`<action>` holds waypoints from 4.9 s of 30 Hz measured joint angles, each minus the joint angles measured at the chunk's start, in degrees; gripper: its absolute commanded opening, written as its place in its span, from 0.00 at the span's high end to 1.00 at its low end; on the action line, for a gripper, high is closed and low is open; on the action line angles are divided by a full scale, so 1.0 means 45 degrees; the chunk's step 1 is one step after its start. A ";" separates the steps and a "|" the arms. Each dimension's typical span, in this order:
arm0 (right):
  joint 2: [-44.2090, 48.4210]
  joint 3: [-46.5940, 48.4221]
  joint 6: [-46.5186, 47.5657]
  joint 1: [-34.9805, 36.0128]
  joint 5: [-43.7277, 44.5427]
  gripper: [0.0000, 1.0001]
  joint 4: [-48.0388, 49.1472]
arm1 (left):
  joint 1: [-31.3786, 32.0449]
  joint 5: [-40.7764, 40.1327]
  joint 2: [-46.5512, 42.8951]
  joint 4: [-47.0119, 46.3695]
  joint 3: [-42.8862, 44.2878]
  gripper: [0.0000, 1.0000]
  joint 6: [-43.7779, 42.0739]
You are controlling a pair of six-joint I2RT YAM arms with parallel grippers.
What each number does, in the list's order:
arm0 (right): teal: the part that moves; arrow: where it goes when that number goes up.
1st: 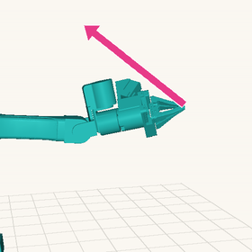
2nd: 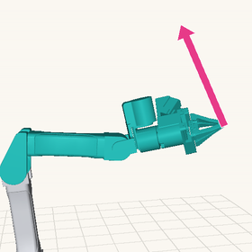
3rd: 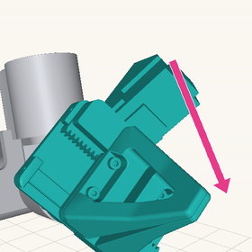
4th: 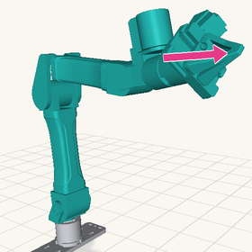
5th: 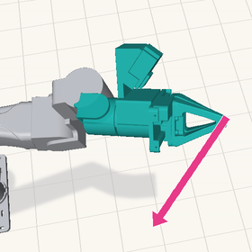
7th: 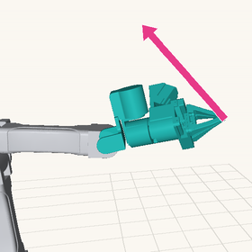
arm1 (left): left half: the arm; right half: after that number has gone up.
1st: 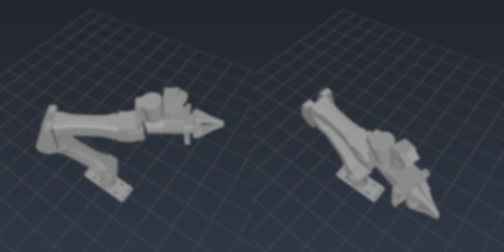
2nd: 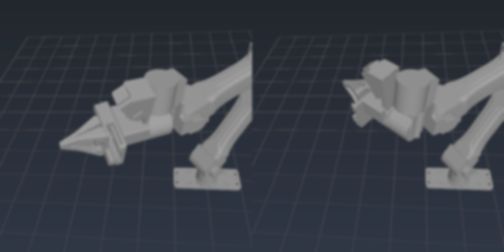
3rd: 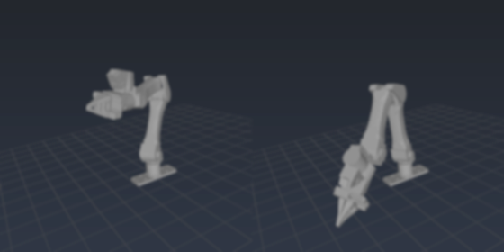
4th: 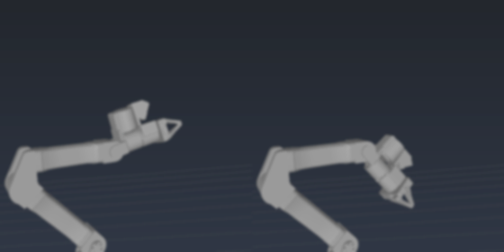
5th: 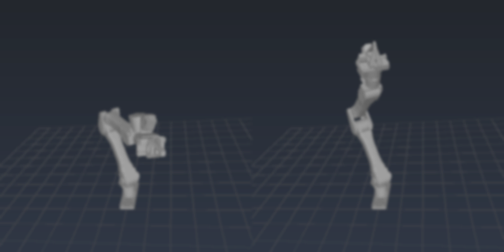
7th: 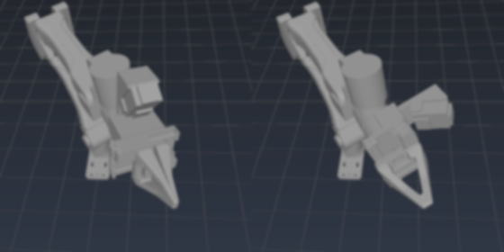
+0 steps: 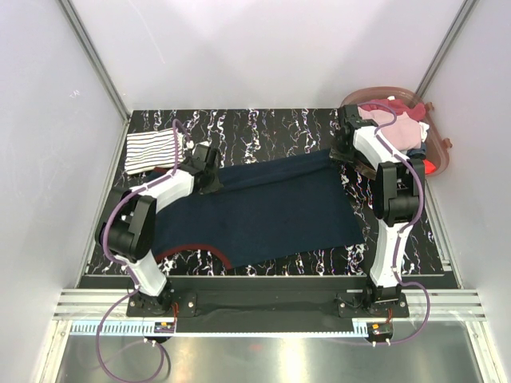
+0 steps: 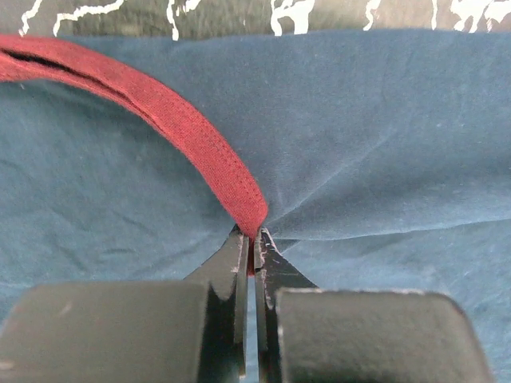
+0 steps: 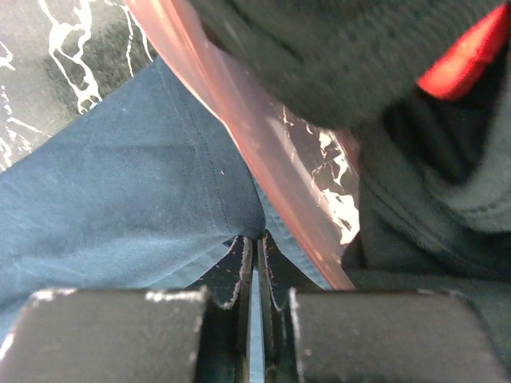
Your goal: Fold and stack the tank tops
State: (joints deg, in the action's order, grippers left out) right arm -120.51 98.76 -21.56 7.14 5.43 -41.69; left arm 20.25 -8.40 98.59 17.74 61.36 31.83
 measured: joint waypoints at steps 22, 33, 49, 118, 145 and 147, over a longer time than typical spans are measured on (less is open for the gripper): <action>0.1171 -0.2016 -0.0015 0.0015 0.0597 0.98 0.0466 | 0.0442 0.0185 -0.1919 -0.0549 -0.1938 1.00 0.0248; 0.1404 -0.2977 -0.0199 0.0233 0.0971 0.87 0.1161 | 0.0884 0.0228 -0.1797 -0.1093 -0.3007 0.88 0.0607; 0.1622 -0.3745 -0.0447 0.0340 0.1715 1.00 0.1972 | 0.1083 0.0136 -0.1773 -0.1457 -0.3356 0.91 0.0714; 0.1695 -0.4872 -0.0889 0.2963 -0.0675 0.66 0.5853 | -0.5115 -0.4473 0.2011 0.3196 0.3847 0.47 0.1399; 0.1661 -0.4872 -0.0884 0.2973 -0.0316 0.67 0.5571 | -0.5571 -0.4274 -0.0029 0.1608 0.0189 0.98 0.1928; 0.1627 -0.4872 -0.0889 0.2973 -0.0316 0.67 0.5561 | -0.5591 -0.4274 -0.0029 0.1768 0.0189 0.95 0.2137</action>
State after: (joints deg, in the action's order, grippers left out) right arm -113.19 76.84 -25.56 20.51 4.01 -16.67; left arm -4.91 -27.64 98.45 25.69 62.22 41.45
